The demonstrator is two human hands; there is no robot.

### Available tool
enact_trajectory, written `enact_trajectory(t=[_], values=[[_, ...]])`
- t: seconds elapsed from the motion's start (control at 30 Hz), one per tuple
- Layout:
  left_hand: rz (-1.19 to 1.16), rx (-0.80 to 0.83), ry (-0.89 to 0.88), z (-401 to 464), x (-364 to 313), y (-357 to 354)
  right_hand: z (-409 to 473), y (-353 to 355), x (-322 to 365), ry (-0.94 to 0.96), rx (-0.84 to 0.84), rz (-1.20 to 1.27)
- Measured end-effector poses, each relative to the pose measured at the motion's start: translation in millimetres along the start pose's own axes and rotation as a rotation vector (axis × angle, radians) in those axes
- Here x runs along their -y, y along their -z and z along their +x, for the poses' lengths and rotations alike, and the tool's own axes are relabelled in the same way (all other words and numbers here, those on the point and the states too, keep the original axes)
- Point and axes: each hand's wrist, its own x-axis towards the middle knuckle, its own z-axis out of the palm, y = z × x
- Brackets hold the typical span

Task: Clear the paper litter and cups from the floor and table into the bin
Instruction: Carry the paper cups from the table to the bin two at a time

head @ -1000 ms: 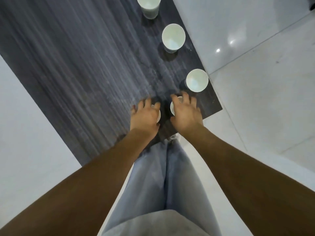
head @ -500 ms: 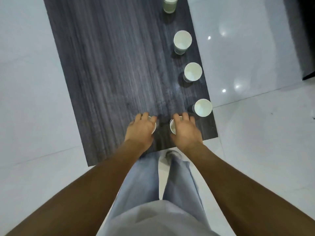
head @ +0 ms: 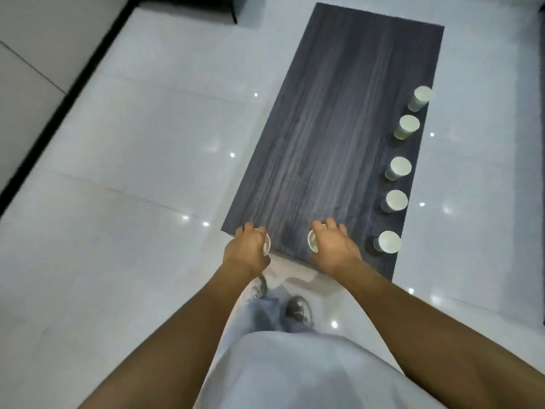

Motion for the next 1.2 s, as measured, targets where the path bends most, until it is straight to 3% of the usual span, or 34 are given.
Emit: enact_trajectory(t=[0.3,0.7,0.93,1.2], values=[[-0.312,-0.193,0.387,-123,169,13,-18,-39,211,0.462,0.069,-0.217],[-0.513,-0.299,0.810,-323,459,-26,-98,-213,528,0.927,0.216,-0.446],[-0.591,-0.334,0.947,-387,571,-34,-123,-271,654,1.069,0.293,-0.502],[-0.675,-0.363,1.015,-384,712,-15,-70,-303,796,1.080,0.325,-0.587]])
